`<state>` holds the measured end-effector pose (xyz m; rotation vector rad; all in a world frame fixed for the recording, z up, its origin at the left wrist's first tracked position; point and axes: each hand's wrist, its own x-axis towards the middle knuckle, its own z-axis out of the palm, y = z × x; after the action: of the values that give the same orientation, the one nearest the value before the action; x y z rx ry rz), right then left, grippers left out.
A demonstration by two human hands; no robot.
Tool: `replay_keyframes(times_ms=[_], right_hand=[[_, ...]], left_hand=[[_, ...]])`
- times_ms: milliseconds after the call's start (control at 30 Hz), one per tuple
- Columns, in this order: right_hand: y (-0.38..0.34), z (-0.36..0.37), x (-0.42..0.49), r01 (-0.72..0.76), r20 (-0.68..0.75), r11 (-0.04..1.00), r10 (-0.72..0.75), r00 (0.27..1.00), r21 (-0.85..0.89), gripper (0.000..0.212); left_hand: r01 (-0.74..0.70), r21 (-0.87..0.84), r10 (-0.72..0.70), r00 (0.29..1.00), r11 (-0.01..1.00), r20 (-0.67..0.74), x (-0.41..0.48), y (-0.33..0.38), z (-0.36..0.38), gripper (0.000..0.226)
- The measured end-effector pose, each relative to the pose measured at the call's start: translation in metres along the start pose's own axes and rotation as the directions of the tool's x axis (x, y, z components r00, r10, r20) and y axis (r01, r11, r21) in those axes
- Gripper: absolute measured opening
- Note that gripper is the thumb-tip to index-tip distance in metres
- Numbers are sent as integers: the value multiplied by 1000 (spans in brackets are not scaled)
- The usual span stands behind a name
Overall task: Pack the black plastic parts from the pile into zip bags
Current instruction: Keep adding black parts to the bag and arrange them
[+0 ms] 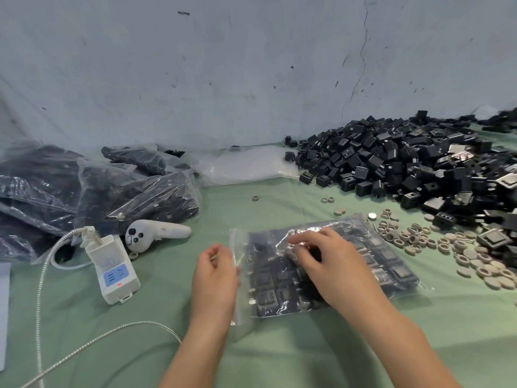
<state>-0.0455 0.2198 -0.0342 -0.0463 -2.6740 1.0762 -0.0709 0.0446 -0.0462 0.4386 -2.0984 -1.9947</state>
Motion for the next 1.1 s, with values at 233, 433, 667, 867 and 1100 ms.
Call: replay_keyframes(times_ms=[233,433,667,867,1100], right_hand=[[-26,-5,-4,-205,132,614,164,978,762,41],[-38,-2,-15,-93,97,575,23,995,813,30],[-29,3,-24,123,-67,792,-103,992,598,37],[-25,11,-26,54,-145,854,25,989,518,29],[-15,-33,-22,-312,469,-455,285,836,834,23]], left_hand=[[-120,-78,128,987,990,96,-45,22,5,13],[28,-101,9,938,994,347,-63,23,25,18],[58,-91,-17,914,994,405,-69,23,25,24],[71,-144,-12,926,987,377,-66,22,18,14],[9,-233,-30,996,972,-85,-35,15,-32,18]])
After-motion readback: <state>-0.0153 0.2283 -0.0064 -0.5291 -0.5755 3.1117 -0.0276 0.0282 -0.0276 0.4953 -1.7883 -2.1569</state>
